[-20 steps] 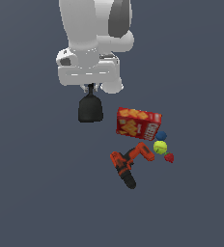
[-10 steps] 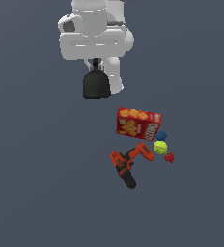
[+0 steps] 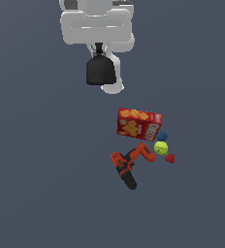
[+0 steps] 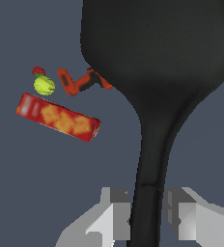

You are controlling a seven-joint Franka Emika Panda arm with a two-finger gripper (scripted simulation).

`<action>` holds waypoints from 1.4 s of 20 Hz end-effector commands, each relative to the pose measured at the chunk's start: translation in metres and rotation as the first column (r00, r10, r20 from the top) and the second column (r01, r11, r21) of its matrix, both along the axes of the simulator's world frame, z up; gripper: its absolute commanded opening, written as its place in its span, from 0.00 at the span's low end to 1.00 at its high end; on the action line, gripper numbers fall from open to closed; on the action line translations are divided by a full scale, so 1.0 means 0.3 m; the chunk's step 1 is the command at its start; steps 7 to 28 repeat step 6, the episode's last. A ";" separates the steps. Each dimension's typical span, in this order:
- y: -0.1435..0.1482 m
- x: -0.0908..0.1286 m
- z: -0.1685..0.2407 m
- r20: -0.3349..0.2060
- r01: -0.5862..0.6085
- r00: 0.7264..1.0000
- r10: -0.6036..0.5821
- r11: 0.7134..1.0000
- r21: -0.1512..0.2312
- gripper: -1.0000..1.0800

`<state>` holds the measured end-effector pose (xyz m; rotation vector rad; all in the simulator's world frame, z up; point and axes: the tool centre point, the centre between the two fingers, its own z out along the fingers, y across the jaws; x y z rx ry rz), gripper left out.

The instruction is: Pick up a designated object from a clutter of objects.

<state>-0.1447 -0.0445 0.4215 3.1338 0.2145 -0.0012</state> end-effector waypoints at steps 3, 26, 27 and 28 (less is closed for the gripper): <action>0.005 -0.001 0.018 0.001 0.000 1.000 0.000 1.000 0.000 0.00; 0.004 0.002 0.014 0.001 0.000 1.000 0.000 1.000 0.000 0.00; 0.004 0.002 0.014 0.001 0.000 1.000 0.000 1.000 0.000 0.00; 0.004 0.002 0.014 0.001 0.000 1.000 0.000 1.000 0.000 0.00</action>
